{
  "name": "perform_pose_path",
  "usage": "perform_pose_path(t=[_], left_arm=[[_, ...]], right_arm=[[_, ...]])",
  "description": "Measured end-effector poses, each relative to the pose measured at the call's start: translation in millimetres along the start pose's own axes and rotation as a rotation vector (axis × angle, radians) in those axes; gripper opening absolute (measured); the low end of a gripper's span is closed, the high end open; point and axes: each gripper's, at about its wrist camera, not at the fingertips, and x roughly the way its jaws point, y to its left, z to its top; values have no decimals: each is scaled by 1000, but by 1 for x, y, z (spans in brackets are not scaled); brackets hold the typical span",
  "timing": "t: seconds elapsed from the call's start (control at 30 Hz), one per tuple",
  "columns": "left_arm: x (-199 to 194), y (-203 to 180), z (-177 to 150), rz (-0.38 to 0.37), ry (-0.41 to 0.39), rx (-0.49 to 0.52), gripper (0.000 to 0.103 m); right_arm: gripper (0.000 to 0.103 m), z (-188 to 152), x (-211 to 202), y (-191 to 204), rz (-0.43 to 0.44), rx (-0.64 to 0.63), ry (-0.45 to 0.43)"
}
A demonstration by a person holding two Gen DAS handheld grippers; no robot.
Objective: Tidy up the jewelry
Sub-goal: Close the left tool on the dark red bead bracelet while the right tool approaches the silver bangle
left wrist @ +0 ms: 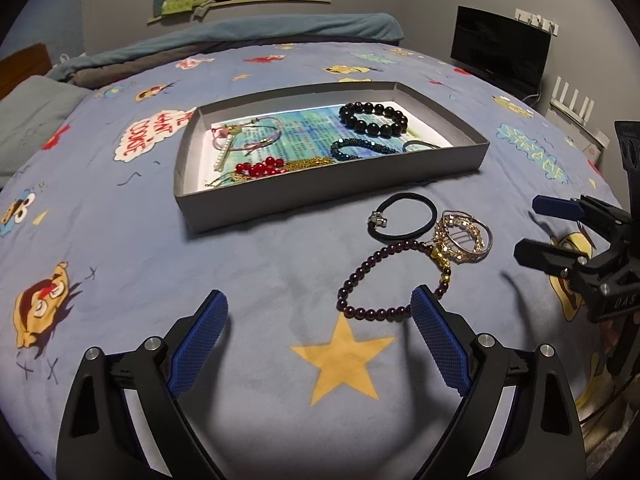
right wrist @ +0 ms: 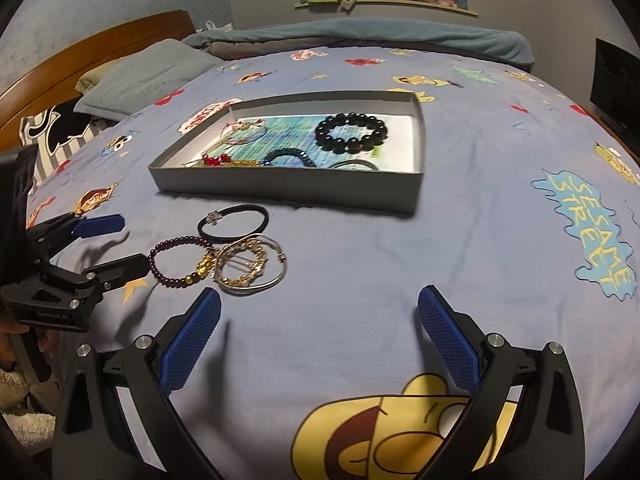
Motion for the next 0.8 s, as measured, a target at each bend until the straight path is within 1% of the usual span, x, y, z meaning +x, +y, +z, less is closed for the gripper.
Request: perform_pose_path(t=[0.17,0.23,0.3,0.37,0.43,0.5,0.57,0.63,0.7,0.8], left_arm=[[3,-1,1,-30,1,9,79],[4,-3,2,-52,2,16,67],[6,-5,2,-71,9,30,61],[7,-8,2,-71,12,43,57],[9,-9,2,-82,16,43,50],[11,-10,4,-89,19,47,47],[13,-11,5,-97,23,58,41],[16,-14,6,-101,33,74,34],[17,-16,5,-105,38,83,31],[16,-16,3,-107,39,94,27]], right_arm=[[97,-2,5,8,23,-20,7],[97,-2,6,12,27,-41,5],[97,-2,6,15,30,-53,3],[97,-2,7,16,35,-55,2],[97,-2,7,16,35,-55,2],[95,-1,8,17,36,-57,3],[91,0,9,18,37,-60,6],[88,1,11,21,41,-69,5],[84,2,12,24,47,-77,6],[80,4,16,28,56,-91,6]])
